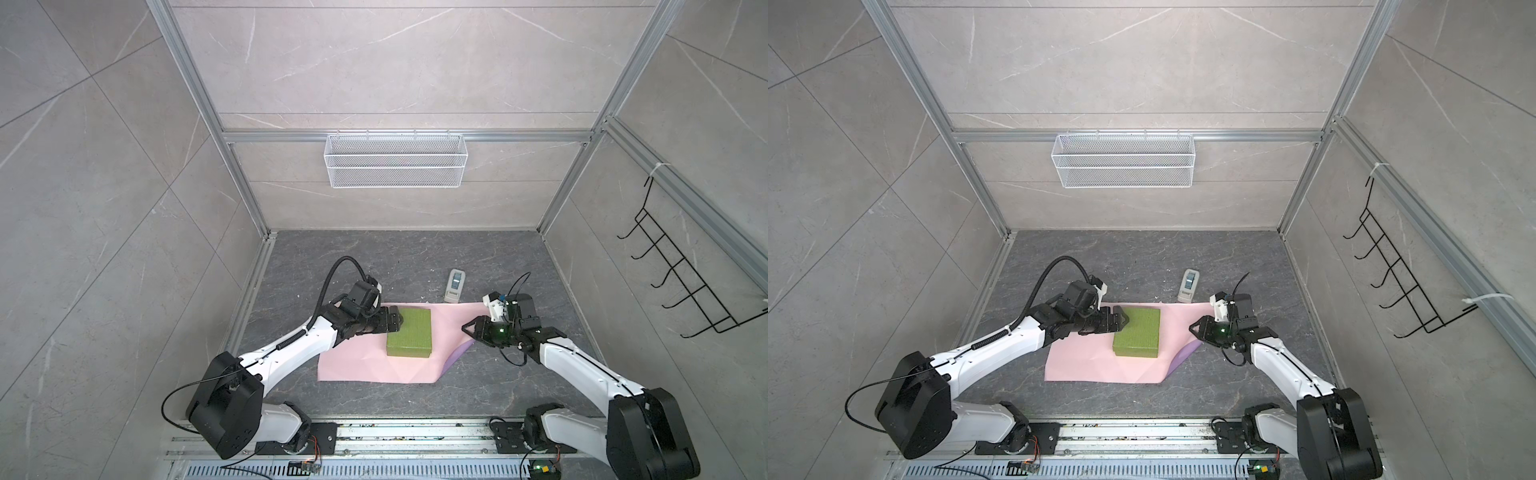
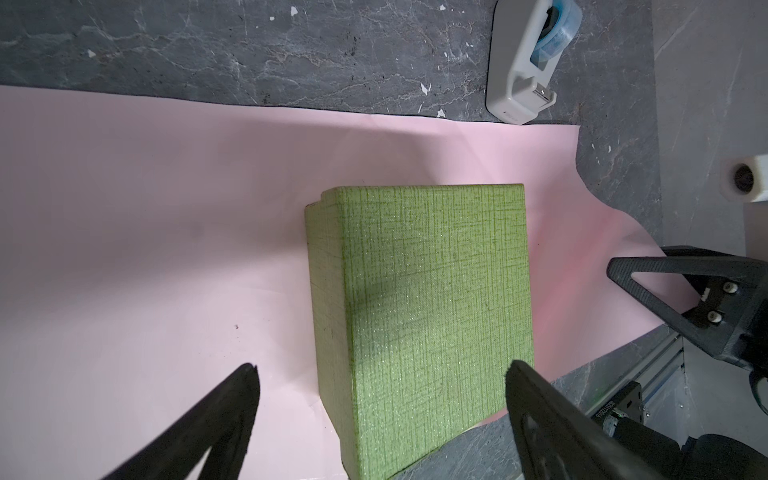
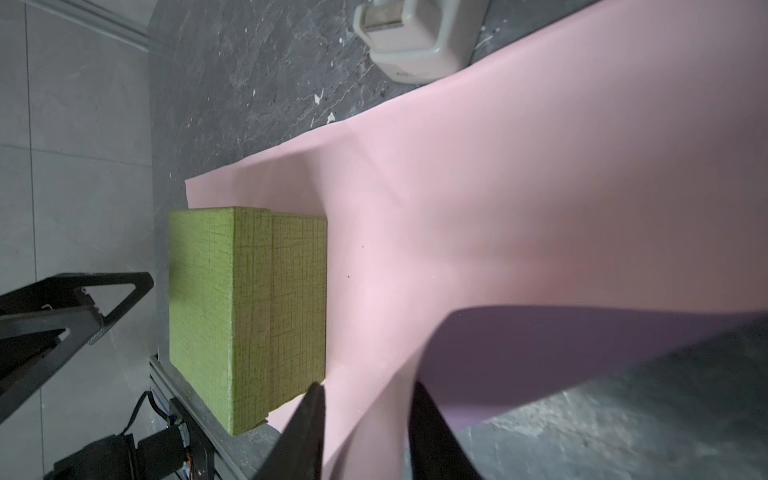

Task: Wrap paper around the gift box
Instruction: 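Raise the gripped paper edge higher with the right gripper beside the box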

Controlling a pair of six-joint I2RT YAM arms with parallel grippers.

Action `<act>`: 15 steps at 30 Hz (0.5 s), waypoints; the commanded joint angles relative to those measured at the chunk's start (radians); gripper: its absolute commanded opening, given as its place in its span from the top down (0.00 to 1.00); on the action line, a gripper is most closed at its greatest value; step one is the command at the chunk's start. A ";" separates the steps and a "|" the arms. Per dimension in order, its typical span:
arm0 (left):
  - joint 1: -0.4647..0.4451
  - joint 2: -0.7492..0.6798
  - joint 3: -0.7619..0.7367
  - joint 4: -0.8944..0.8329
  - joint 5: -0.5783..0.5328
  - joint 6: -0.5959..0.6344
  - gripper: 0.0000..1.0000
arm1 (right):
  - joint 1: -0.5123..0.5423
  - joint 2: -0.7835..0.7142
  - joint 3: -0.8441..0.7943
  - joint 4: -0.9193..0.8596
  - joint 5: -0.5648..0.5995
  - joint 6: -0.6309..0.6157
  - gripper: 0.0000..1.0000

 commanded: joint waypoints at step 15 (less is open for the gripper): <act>-0.001 -0.012 0.052 -0.004 0.030 -0.037 0.06 | 0.031 -0.168 0.025 -0.284 0.183 -0.012 1.00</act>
